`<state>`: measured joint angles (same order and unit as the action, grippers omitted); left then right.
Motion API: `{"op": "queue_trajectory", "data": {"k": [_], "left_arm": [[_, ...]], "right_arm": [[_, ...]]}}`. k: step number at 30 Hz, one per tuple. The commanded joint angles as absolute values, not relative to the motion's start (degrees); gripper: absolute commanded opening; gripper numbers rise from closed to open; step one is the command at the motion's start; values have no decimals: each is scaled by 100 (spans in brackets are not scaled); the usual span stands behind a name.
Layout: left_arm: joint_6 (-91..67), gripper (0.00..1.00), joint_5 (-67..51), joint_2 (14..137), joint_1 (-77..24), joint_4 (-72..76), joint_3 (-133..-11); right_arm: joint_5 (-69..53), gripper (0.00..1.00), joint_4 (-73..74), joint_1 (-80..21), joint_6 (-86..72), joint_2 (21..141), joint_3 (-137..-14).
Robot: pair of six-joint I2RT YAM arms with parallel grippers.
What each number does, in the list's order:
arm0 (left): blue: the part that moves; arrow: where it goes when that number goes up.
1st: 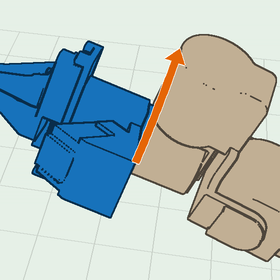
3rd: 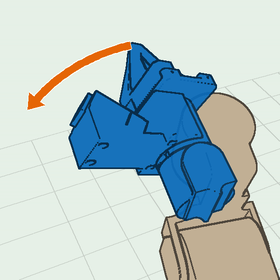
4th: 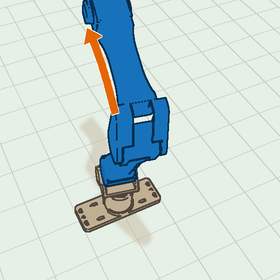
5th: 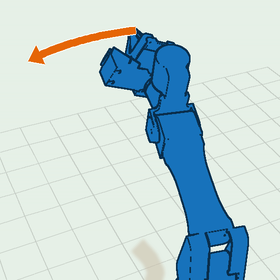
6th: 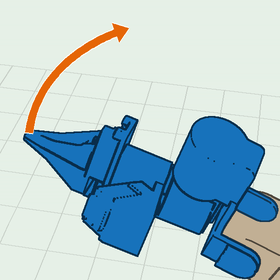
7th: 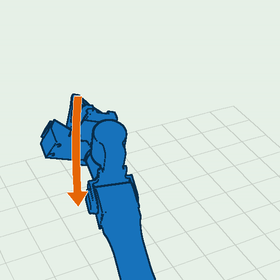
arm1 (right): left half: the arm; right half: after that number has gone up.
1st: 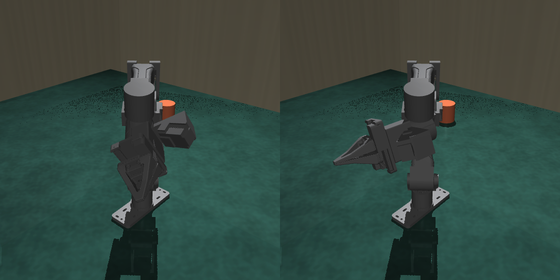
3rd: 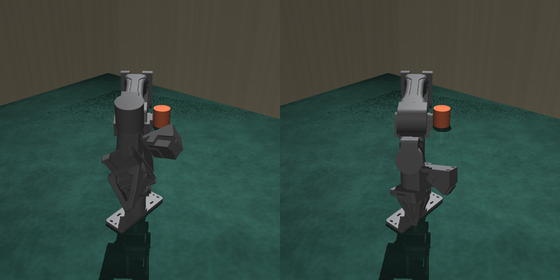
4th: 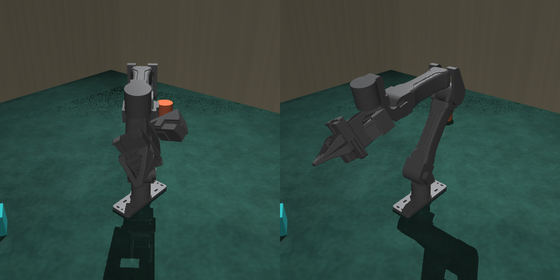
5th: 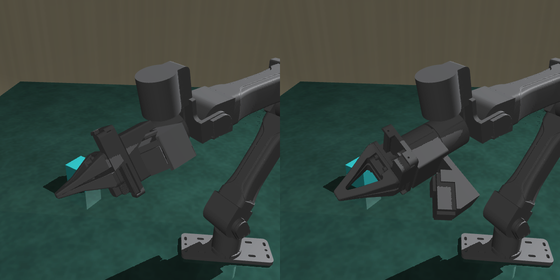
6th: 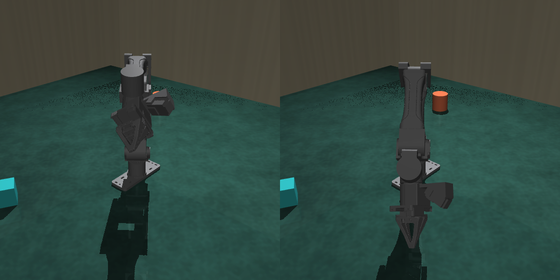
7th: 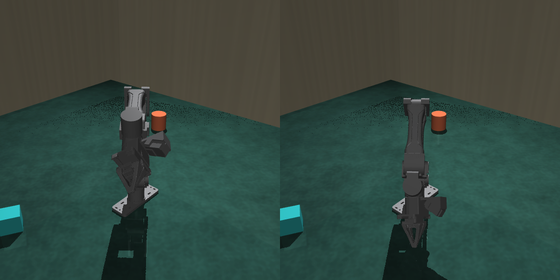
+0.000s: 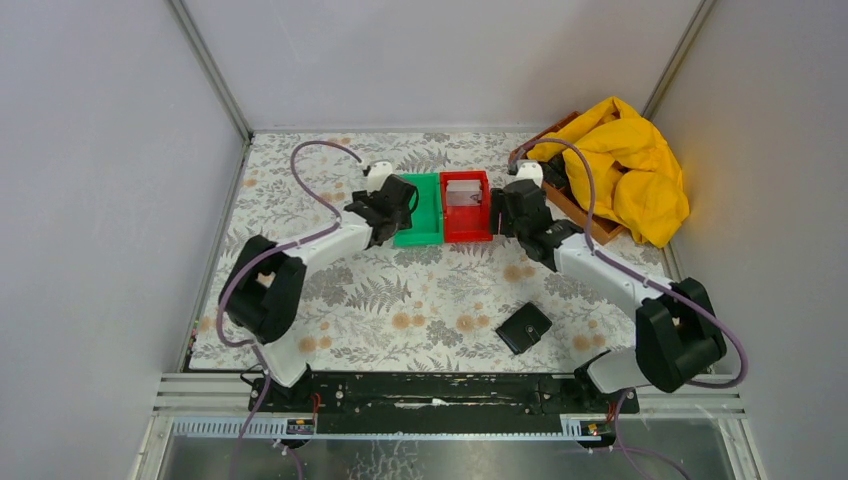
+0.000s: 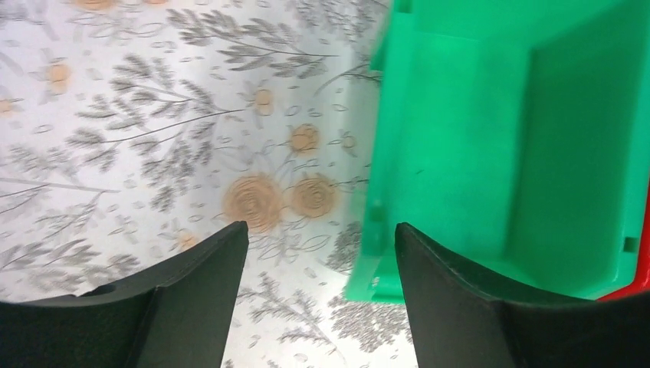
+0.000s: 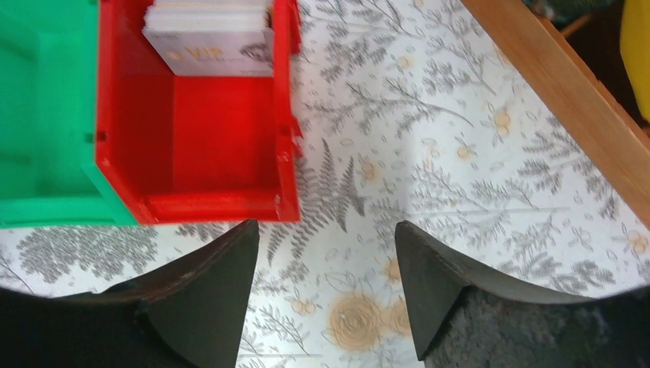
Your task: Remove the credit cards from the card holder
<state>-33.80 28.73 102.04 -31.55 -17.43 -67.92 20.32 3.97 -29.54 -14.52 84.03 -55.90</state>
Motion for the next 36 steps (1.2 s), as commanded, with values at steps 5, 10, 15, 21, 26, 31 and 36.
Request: {"op": "queue_trajectory", "data": {"k": [5,10,15,21,26,31,36], "left_arm": [[-3811,76,3868,8409,-3724,-1716,-5564],[-4185,71,4023,7663,-5046,-1552,-4969],[-4487,71,4095,7666,-5426,-1955,-4996],[-4343,71,3652,7868,-6777,-1296,-4989],[-3998,72,3468,9088,-7892,-779,-5745],[-3924,94,3336,10120,-8266,-1110,-6748],[-3751,100,2792,10268,-8311,-730,-6929]], "right_arm": [[2973,58,220,-2919,-3373,6226,-3496],[2826,49,40,-2925,-4544,4005,-1794],[2751,49,696,-2920,-4676,2245,-1149],[3358,47,2339,-2922,-4834,1263,-1504],[3550,49,2915,-2924,-4937,739,-1811],[3613,53,3404,-2919,-4928,173,-2065],[3485,55,3628,-2931,-4947,93,-2270]]}}
